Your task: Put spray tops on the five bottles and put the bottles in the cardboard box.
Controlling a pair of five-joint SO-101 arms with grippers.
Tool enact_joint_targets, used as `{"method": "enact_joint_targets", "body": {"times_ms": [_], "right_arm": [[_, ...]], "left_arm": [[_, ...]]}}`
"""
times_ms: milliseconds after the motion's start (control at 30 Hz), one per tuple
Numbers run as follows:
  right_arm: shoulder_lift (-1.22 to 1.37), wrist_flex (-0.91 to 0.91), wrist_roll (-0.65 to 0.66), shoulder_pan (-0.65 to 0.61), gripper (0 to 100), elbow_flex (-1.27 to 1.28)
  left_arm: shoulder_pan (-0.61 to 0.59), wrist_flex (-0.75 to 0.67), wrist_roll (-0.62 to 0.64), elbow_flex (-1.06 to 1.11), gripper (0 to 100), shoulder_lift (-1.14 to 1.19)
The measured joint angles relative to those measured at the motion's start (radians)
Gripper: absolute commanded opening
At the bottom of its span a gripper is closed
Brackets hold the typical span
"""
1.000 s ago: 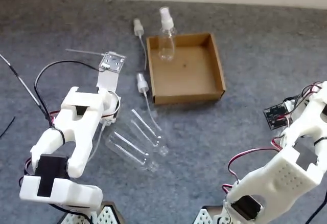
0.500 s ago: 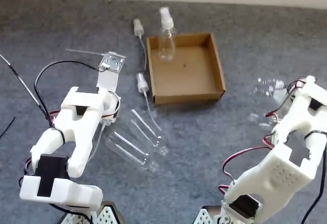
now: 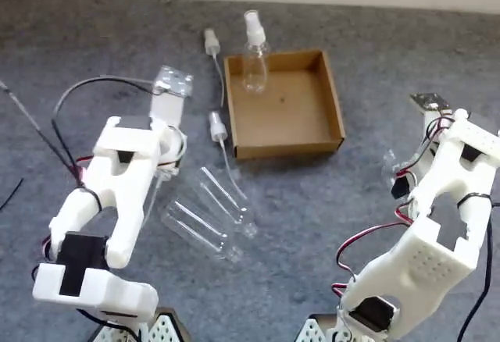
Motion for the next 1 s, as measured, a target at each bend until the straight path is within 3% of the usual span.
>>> {"method": "enact_joint_targets", "body": {"times_ms": [267,1000], "right_arm": [[0.000,0.014,-0.020,-0.005,24.3,0.002],[0.002,0.074,-0.061,-0.068,30.9,0.003]], "left_arm": [[0.032,0.006,-0.002,0.000,5,0.000],[0.032,-0.068,-0.002,0.098,9,0.000]]}}
